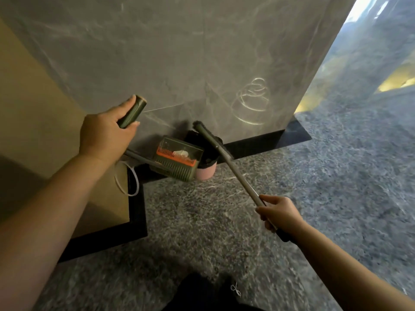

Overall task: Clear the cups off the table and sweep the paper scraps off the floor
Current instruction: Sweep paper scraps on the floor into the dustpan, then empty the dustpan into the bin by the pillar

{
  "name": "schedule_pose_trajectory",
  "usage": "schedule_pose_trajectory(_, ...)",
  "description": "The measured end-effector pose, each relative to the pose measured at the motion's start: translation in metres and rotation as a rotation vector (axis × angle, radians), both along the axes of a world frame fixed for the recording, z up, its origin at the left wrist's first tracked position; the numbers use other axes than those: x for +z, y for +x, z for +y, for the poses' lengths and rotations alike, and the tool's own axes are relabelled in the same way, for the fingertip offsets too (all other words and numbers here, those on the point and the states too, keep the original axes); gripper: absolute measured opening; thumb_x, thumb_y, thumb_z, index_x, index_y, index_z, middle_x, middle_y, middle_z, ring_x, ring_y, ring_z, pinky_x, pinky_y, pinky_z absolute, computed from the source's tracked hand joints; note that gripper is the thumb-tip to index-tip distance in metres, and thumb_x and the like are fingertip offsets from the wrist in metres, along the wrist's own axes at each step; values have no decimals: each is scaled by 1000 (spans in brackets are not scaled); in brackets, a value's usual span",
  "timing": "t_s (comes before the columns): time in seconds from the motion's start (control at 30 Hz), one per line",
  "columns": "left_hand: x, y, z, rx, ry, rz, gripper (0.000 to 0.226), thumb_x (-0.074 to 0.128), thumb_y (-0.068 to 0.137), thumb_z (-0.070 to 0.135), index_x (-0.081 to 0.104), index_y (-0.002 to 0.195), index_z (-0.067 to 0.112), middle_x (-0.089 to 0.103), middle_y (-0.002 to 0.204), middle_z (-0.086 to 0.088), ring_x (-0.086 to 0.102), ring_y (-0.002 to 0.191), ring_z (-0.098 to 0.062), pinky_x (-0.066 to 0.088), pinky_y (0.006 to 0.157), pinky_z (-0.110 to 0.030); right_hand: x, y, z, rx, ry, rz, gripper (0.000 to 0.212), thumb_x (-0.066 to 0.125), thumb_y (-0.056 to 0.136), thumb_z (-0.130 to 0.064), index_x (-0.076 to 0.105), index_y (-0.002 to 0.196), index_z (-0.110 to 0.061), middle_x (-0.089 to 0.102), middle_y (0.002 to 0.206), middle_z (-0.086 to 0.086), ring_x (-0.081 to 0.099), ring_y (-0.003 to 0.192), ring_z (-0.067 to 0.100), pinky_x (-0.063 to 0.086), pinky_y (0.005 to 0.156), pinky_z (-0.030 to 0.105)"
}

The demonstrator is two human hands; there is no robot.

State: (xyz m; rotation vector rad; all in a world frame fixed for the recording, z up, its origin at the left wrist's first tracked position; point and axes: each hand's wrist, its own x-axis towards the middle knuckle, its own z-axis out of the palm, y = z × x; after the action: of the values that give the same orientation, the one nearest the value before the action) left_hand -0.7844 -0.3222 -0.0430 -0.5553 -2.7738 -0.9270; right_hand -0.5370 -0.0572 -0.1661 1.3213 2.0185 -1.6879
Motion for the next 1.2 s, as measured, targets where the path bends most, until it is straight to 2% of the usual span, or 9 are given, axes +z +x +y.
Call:
schedule_pose_trajectory(0.17,21,-55,38,-41,-59,19,54,70,87,27,51,138,29,61,130,-9,62,108,-29,48,92,-31,-6,-40,30,18,-21,-34,53,66,85,-4,52,136,-12,60,61,12,50,39,18,40,39,24)
schedule_pose_trajectory(0.37,49,-110,69,-102,-84,-96,56,71,86,30,49,135,44,62,128,-1,67,90,-25,57,83,-43,-9,-84,53,35,1,-26,53,64,87,-4,51,138,-12,60,62,12,51,41,18,42,42,24)
schedule_pose_trajectory(0.43,54,-120,78,-138,-96,-115,58,71,85,30,48,136,45,61,130,0,68,89,-23,55,87,-42,-9,-96,59,32,-3,-31,53,64,87,-5,50,138,-14,61,63,12,52,41,17,43,42,24)
schedule_pose_trajectory(0.57,58,-133,91,-186,-173,-129,59,65,89,28,40,139,49,57,136,1,59,114,-25,49,95,-42,-11,-107,68,30,-7,-45,54,64,87,-5,50,138,-16,61,62,11,52,40,17,42,41,24)
schedule_pose_trajectory(0.67,58,-135,97,-193,-153,-139,60,66,89,22,43,140,42,58,135,-1,55,120,-21,47,99,-41,-11,-108,75,60,4,-64,54,65,86,-6,50,137,-16,62,63,11,53,41,18,43,43,25)
schedule_pose_trajectory(0.8,56,-129,115,-133,-105,-125,44,73,83,24,53,123,22,65,119,-2,59,99,-16,49,83,-36,-5,-110,87,99,-1,-72,55,65,87,-6,48,139,-16,62,64,11,53,41,17,43,42,24)
schedule_pose_trajectory(0.93,54,-118,131,-95,-77,-96,42,71,85,28,57,124,27,66,117,3,58,94,-11,48,76,-31,0,-116,100,155,-3,-73,53,64,87,-7,50,138,-18,62,65,10,54,40,15,44,43,24)
schedule_pose_trajectory(1.07,51,-110,129,-85,-273,-15,56,64,90,39,42,142,40,64,124,-4,62,101,-30,51,79,-37,-1,-119,115,174,-15,-84,55,65,86,-8,49,138,-17,63,66,11,53,39,15,45,44,25)
schedule_pose_trajectory(1.2,51,-106,133,-119,-359,-31,67,62,90,41,27,146,48,60,130,-9,62,102,-36,54,83,-44,-3,-118,126,186,-25,-86,56,65,86,-7,49,139,-16,62,66,11,53,38,15,45,42,25)
